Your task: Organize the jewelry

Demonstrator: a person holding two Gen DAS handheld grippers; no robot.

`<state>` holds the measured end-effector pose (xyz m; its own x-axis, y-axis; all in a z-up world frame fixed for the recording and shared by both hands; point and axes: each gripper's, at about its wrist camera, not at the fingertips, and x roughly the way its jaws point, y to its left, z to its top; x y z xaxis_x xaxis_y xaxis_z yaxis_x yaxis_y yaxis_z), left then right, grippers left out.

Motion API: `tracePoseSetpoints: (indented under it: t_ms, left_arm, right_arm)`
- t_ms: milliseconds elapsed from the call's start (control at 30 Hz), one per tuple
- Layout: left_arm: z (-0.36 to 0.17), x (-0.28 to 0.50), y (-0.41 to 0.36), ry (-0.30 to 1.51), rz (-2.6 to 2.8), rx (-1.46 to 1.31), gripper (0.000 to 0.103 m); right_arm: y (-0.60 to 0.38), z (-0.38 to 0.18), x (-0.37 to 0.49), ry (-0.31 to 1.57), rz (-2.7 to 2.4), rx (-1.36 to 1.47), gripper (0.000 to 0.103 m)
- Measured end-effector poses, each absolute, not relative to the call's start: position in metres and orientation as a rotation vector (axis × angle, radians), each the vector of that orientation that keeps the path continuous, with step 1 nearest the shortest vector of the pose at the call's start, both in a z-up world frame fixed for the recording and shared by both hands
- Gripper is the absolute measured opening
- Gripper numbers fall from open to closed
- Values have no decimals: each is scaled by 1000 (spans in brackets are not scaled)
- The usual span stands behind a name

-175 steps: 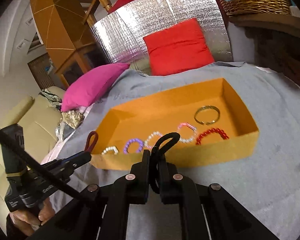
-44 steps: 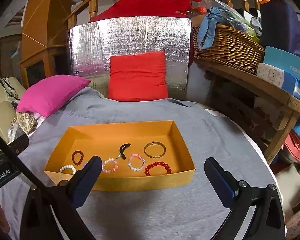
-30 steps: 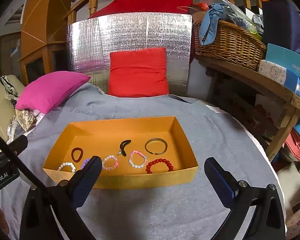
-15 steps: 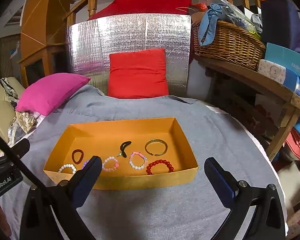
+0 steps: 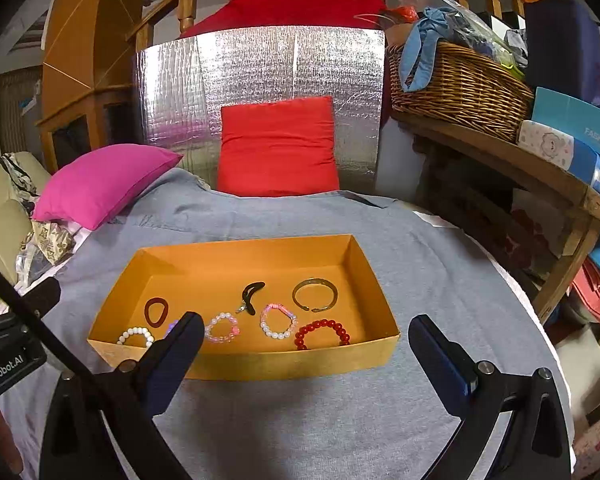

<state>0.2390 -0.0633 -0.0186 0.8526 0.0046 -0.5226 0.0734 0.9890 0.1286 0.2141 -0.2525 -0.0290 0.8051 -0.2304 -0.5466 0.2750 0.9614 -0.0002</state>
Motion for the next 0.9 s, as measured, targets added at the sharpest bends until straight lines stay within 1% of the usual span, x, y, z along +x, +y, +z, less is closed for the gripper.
tracePoseSetpoints:
  t_ms: [900]
  left_arm:
    - [-27, 260, -54, 597, -26, 109, 96]
  right_arm:
    - [-244, -41, 239, 625, -268, 69, 103]
